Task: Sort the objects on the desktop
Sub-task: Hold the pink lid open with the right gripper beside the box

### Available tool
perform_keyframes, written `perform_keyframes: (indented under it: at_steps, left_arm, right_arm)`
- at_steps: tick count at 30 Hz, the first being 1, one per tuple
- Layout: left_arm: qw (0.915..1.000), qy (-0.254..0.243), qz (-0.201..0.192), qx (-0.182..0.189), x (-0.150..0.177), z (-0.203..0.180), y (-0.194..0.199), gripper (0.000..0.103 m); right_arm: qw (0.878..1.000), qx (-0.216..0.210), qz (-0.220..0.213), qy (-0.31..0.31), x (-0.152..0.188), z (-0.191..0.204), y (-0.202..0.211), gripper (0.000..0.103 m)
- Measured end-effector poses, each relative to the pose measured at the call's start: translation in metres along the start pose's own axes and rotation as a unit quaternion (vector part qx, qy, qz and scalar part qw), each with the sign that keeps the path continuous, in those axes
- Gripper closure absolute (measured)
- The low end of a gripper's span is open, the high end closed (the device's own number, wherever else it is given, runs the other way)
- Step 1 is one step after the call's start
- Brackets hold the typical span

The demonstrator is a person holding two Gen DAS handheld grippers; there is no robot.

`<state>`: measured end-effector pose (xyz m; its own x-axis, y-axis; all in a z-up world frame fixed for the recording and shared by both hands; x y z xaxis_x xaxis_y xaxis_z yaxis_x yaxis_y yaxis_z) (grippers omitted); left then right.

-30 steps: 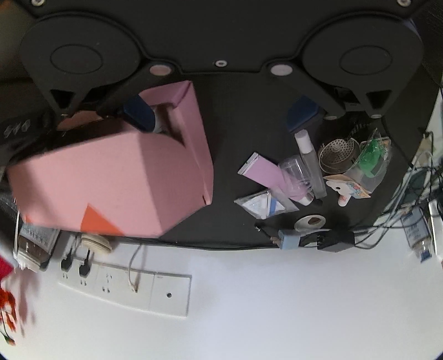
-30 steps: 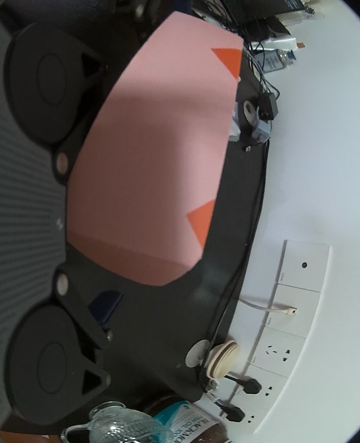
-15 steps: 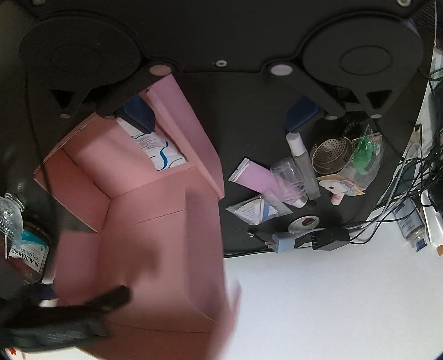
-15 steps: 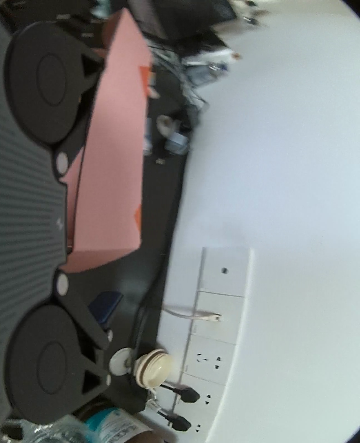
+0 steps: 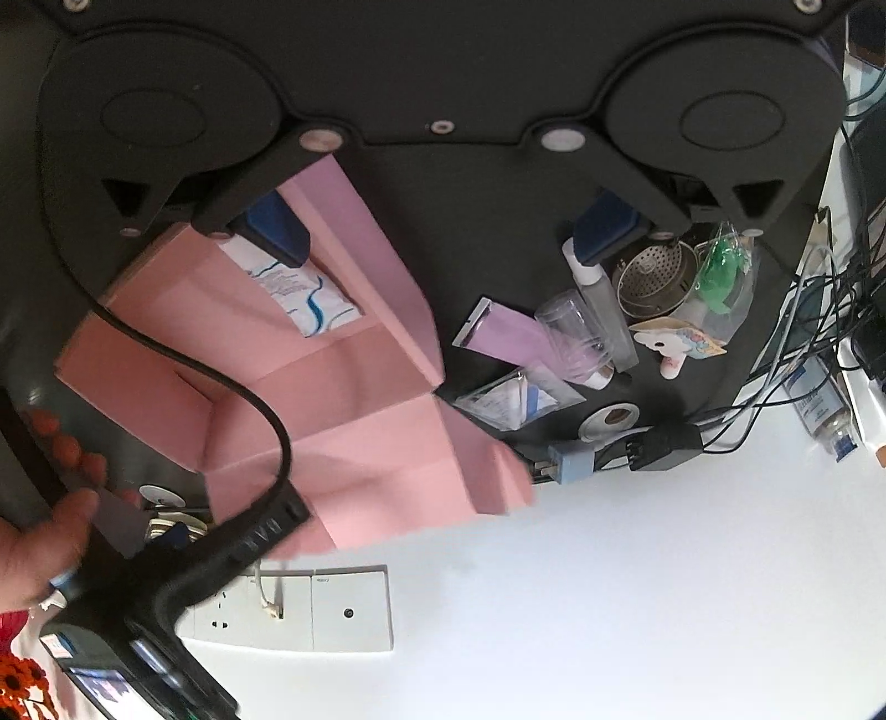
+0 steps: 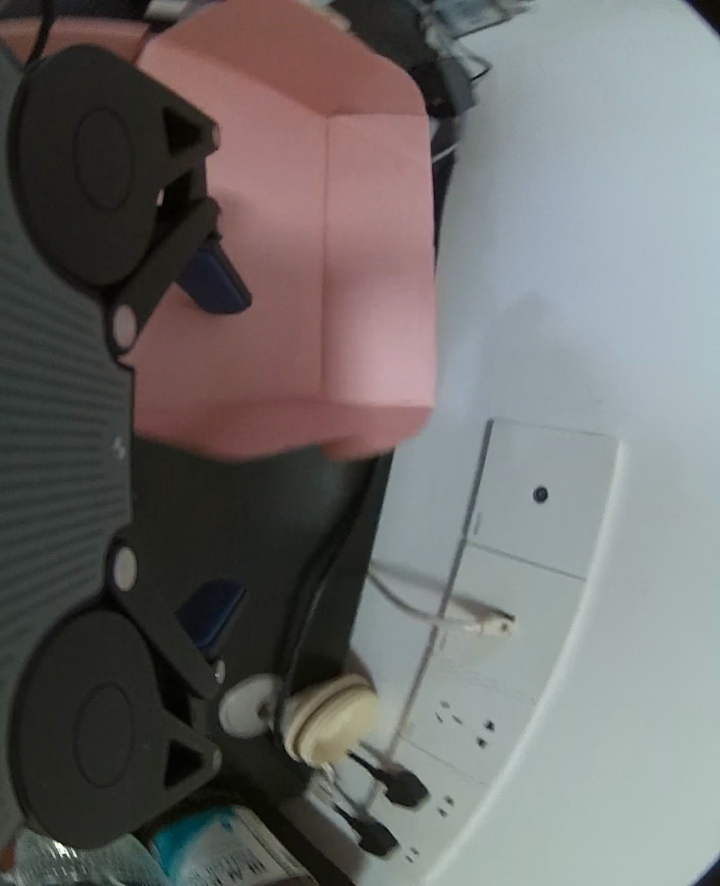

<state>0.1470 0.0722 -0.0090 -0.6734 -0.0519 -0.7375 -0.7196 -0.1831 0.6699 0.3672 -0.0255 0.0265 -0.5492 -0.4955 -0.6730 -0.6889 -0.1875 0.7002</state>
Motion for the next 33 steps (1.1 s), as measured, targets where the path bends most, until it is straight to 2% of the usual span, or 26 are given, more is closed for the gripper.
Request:
perform_keyframes:
  at_steps: [4, 9, 26, 30, 33]
  left_arm:
    - [1.0, 0.005, -0.002, 0.0, 0.0, 0.003, 0.0, 0.0]
    - [1.0, 0.009, -0.003, 0.001, 0.001, 0.002, 0.001, 0.0]
    - [0.9997, 0.023, -0.011, -0.001, 0.002, 0.007, 0.001, 0.0]
    - [0.9997, 0.02, -0.01, 0.001, 0.0, 0.007, 0.001, 0.0]
    - [0.9993, 0.026, -0.024, 0.014, -0.005, 0.008, 0.006, 0.0]
  right_arm:
    - [1.0, 0.008, 0.02, 0.004, 0.011, -0.012, -0.001, 0.001]
    - [0.999, -0.003, 0.037, -0.03, 0.017, -0.024, -0.001, 0.001]
    - [0.994, -0.005, 0.059, -0.09, 0.021, -0.03, -0.01, 0.001]
    - [0.994, 0.003, 0.058, -0.088, 0.02, -0.029, -0.008, 0.001]
    - [0.992, -0.006, 0.037, -0.117, 0.02, -0.036, 0.002, 0.001]
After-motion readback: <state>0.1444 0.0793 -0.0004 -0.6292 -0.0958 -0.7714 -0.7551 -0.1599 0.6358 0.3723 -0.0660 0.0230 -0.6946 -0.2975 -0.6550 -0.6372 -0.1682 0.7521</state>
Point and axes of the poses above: each gripper's, at about its wrist camera, not at the fingertips, and y roughly against the way its jaws point, z to its left, x to its underside, the point moved 3 cm from there along -y, roughly the way its jaws point, and after that the axes turned 3 degrees about y, right-handed, at the moved point
